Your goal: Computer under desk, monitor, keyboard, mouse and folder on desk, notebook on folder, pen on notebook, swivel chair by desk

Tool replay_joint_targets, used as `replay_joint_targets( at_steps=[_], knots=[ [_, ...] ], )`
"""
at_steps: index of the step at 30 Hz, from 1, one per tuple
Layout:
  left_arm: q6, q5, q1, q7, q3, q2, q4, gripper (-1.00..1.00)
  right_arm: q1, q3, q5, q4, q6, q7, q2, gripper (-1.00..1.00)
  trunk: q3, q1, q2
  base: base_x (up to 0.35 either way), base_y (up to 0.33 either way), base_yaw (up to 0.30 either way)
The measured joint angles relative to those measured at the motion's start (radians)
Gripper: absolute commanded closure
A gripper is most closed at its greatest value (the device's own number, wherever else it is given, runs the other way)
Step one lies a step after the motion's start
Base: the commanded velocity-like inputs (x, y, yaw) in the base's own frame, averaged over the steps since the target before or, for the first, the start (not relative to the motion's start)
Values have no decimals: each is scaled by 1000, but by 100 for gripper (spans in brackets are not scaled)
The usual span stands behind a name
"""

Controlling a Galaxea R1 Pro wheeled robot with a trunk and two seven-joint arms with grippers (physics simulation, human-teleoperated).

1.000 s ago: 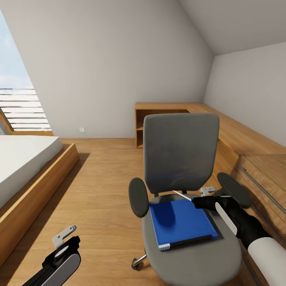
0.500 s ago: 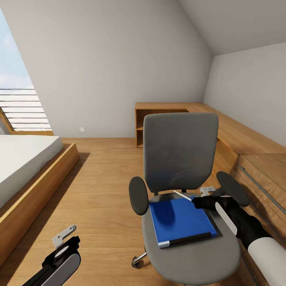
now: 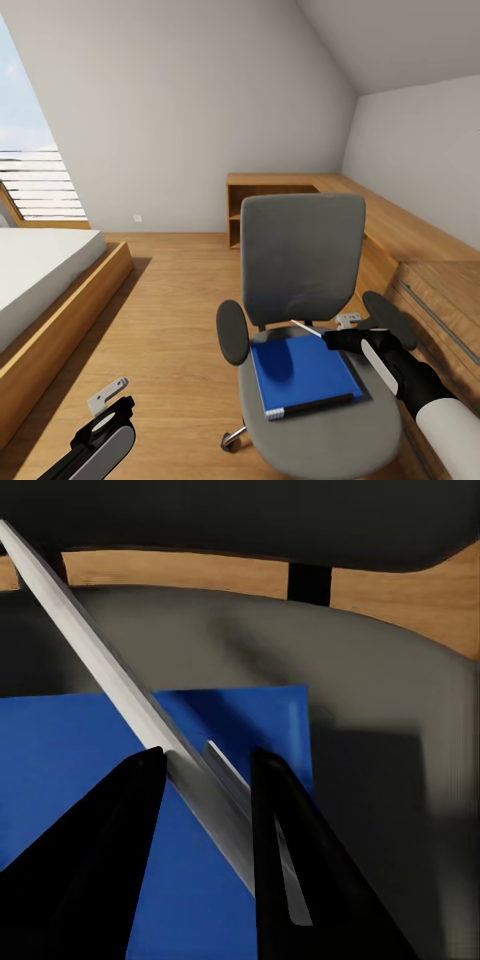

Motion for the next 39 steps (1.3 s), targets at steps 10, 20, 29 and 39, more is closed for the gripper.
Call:
replay_joint_targets(
  at_steps=[10,20,29,39],
  knots=[
    [1,0,0,0,-1,0,-1,-100,0,0,0,0,-1,0,0,100,3,-4,7,0,0,0],
    [1,2,0,0,-1,0,0,-100,0,0,0,-1,-3,0,0,100,3,-4,7,0,0,0],
    [0,3,0,0,-1,0,0,-100,0,0,0,-1,-3,-1,0,100,3,-3,7,-121,0,0],
    [1,3,0,0,-2,0,0,-100,0,0,0,-1,-4,-1,1,100,3,-4,7,-127,0,0]
  ],
)
